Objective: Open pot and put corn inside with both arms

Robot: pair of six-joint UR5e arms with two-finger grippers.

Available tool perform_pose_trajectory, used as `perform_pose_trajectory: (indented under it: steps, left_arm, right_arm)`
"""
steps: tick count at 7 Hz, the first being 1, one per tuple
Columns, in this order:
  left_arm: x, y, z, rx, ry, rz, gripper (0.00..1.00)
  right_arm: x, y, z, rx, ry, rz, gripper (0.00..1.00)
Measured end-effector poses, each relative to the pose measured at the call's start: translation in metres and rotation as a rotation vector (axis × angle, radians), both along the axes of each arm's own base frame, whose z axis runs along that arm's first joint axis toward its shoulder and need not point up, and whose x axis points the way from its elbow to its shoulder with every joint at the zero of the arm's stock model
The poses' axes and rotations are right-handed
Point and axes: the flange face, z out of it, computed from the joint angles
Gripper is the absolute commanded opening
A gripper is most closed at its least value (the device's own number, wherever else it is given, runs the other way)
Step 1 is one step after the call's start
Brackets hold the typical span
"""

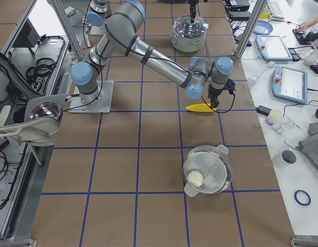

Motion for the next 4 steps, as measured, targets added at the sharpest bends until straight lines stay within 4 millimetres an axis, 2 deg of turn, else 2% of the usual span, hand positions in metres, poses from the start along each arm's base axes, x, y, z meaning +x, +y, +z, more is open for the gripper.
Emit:
perform_pose_trajectory:
  steps: [1, 2, 3, 4]
  left_arm:
    - [0.021, -0.005, 0.015, -0.010, -0.007, 0.008, 0.00]
    - [0.064, -0.013, 0.020, 0.009, -0.016, 0.011, 0.00]
    - [0.114, -0.019, 0.018, 0.043, -0.024, -0.008, 0.00]
    - [0.164, -0.021, 0.008, 0.085, -0.030, -0.036, 0.00]
  right_arm:
    - [0.000, 0.003, -0.010, 0.022, 0.004, -0.001, 0.78]
    - [0.000, 0.009, -0.022, 0.048, 0.008, -0.001, 0.56]
    - [0.000, 0.014, -0.028, 0.064, 0.015, 0.001, 0.40]
    - [0.000, 0.015, -0.029, 0.069, 0.025, 0.004, 0.22]
